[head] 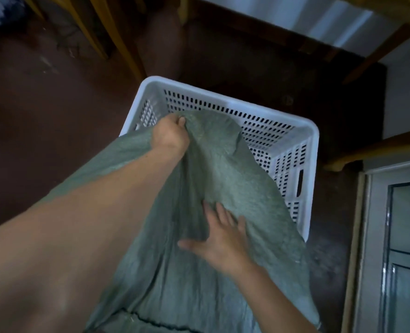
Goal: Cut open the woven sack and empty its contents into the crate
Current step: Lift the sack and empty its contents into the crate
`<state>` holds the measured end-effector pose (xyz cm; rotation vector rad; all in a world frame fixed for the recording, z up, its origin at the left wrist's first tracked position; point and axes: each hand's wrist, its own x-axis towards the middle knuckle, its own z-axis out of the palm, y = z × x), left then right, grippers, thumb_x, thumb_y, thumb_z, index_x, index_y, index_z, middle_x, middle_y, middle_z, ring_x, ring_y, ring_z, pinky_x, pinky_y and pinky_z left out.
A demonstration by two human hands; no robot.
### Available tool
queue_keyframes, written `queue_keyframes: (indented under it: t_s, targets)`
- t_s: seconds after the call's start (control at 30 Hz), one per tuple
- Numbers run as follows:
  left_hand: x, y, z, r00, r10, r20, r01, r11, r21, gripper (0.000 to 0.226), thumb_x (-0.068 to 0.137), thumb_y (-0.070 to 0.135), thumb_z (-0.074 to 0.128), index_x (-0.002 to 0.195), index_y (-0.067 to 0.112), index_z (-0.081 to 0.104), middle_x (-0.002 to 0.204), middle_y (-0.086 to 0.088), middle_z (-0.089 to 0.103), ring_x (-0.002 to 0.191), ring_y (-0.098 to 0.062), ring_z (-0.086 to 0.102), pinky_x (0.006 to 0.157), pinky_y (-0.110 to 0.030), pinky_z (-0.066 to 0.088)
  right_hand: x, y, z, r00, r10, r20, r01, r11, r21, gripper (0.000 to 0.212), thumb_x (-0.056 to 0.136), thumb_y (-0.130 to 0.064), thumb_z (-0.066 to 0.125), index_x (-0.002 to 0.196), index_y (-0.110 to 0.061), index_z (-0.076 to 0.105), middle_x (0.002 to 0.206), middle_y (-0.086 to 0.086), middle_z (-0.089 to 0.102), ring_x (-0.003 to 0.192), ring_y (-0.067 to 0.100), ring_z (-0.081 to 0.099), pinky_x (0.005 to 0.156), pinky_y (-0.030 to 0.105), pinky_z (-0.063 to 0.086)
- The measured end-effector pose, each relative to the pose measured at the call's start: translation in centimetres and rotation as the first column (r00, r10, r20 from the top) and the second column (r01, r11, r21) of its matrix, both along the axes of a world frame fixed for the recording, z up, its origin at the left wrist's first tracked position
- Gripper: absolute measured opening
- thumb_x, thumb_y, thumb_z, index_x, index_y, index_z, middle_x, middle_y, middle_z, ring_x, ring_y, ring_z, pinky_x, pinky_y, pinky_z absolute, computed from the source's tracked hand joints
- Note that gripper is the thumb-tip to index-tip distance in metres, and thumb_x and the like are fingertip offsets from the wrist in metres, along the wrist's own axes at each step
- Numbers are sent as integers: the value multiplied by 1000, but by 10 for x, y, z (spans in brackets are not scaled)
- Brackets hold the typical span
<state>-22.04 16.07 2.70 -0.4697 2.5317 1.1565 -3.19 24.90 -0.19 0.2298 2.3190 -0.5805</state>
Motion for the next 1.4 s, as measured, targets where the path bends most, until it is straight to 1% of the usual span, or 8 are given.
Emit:
queue_keyframes:
  t_s: [0.17,0.3,0.53,0.67,0.8,1.03,1.27,1.4]
  targets:
    - [-9,6,13,997,-41,-60,42,999,19,30,100,21,38,115,10,61,117,-10,62,114,-26,53,84,-20,29,-1,-21,-7,838,-309,-449,306,949,-83,21,84,-35,58,90,-17,66,98,7,71,97,27,63,95,38,41]
    - [-23,0,24,969,-241,-47,233,962,-141,30,99,28,38,118,16,59,121,-8,60,119,-29,51,108,-37,30,-25,-8,18,821,-464,-333,443,885,-141,22,93,-34,52,91,-15,62,86,12,71,88,31,64,76,35,46]
    - [15,-10,102,604,-742,291,743,392,-542,91,76,78,4,151,26,0,161,-4,-2,147,-28,-7,116,-52,-9,-154,53,83,623,-666,-410,595,744,-306,23,95,-31,50,76,-18,52,69,-5,53,66,14,52,72,32,42]
    - [57,-34,115,409,-830,381,750,68,-657,110,66,87,28,145,29,-22,158,-8,-18,146,-33,-13,114,-58,-9,-228,94,84,642,-640,-422,647,748,-148,27,96,-21,45,110,-6,63,102,9,64,100,25,60,76,28,40]
    - [50,-48,56,453,-773,444,806,143,-574,108,70,84,34,145,32,-23,158,-9,-18,146,-30,-13,114,-60,-3,-211,90,71,850,-474,-230,444,879,-173,69,94,-56,38,150,-20,20,158,6,22,144,26,24,115,39,24]
    - [31,-29,12,558,-739,379,768,286,-573,82,85,73,20,149,31,-9,160,-5,-1,148,-24,1,113,-56,6,-58,69,52,1000,3,16,-6,978,209,102,70,-80,46,147,-42,-10,162,-1,-2,148,20,3,117,55,4]
    - [-11,-79,43,474,-819,323,548,-12,-836,53,98,45,20,149,38,5,161,-6,2,147,-27,1,113,-58,-5,16,97,64,933,-348,-88,359,913,195,71,74,-69,56,139,-49,34,155,-11,26,142,16,29,116,46,20]
    - [-22,-88,53,459,-796,394,638,-14,-770,52,98,30,36,145,43,18,160,-5,6,147,-30,-5,111,-64,-3,16,74,53,928,-170,-332,223,966,130,33,82,-46,47,70,-27,71,88,-7,72,90,20,69,89,51,48]
